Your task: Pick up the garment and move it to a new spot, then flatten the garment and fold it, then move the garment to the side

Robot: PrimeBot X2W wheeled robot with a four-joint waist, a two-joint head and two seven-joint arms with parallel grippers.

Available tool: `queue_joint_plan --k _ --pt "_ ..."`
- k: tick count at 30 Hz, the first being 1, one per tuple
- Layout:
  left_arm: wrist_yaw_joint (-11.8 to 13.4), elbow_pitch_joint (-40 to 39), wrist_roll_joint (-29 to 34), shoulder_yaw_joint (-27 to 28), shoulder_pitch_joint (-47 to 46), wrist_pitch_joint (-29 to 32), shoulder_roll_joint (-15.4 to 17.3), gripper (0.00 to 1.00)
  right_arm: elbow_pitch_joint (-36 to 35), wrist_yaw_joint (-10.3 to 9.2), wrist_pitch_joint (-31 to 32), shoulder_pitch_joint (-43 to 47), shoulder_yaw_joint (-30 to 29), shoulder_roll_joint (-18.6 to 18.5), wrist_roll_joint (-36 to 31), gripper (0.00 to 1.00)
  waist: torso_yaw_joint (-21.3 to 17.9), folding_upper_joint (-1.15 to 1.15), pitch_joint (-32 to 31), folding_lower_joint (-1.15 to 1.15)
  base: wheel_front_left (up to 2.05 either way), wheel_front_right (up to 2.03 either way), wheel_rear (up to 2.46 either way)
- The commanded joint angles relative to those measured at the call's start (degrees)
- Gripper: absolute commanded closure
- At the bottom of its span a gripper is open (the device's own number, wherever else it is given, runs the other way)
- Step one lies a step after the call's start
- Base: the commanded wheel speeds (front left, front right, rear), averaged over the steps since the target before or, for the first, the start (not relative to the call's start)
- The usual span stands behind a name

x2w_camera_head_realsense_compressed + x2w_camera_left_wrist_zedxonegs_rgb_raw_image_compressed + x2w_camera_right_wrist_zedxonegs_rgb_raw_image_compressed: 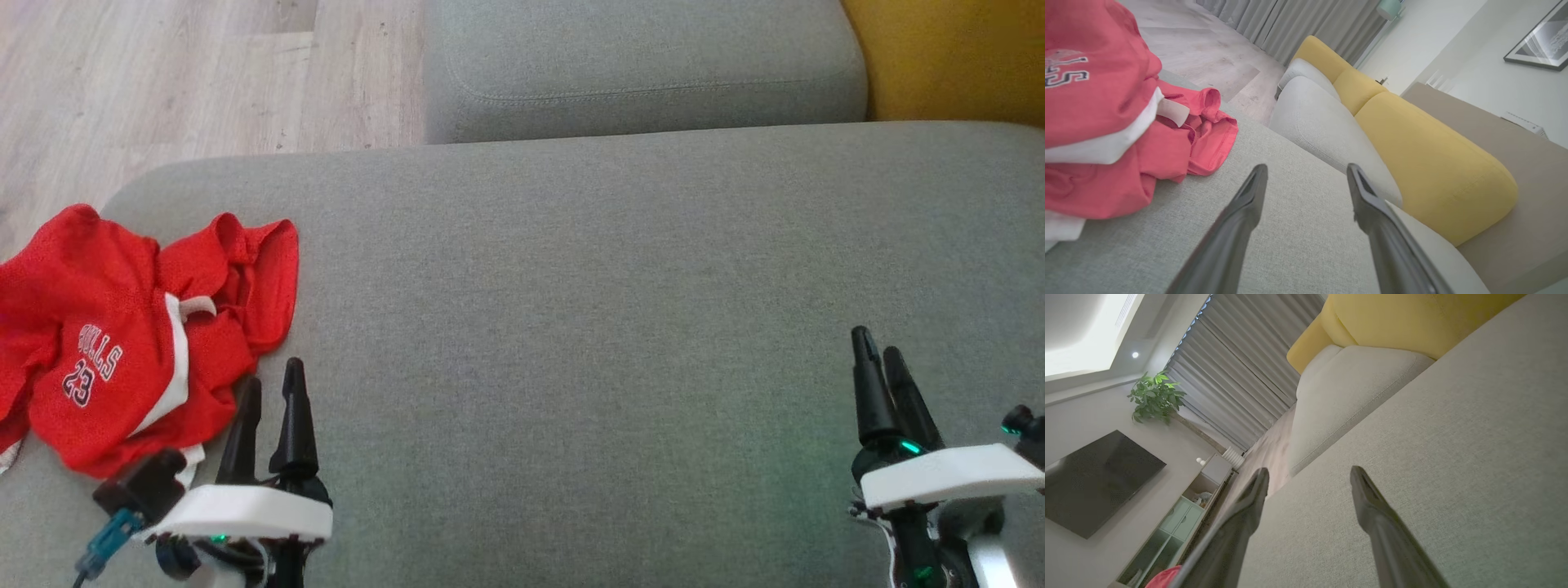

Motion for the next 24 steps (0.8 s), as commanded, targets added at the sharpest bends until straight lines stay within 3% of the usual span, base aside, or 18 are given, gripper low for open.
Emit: queue_joint_plan --k 1,24 --pt "0.55 -1.72 2.52 0.32 -3.54 -0.9 1.42 0.0 -2.71 -0.02 0.57 -1.02 0.81 -1.22 -2.24 0.0 0.04 0.0 -0.01 0.0 0.0 0.0 0.0" --pt "2.17 0.02 17.24 -1.81 -4.12 -4.82 3.47 0.0 -7.32 -0.03 2.69 0.79 1.41 -0.43 -16.69 0.0 0.48 0.0 0.03 0.0 0.0 0.0 0.0"
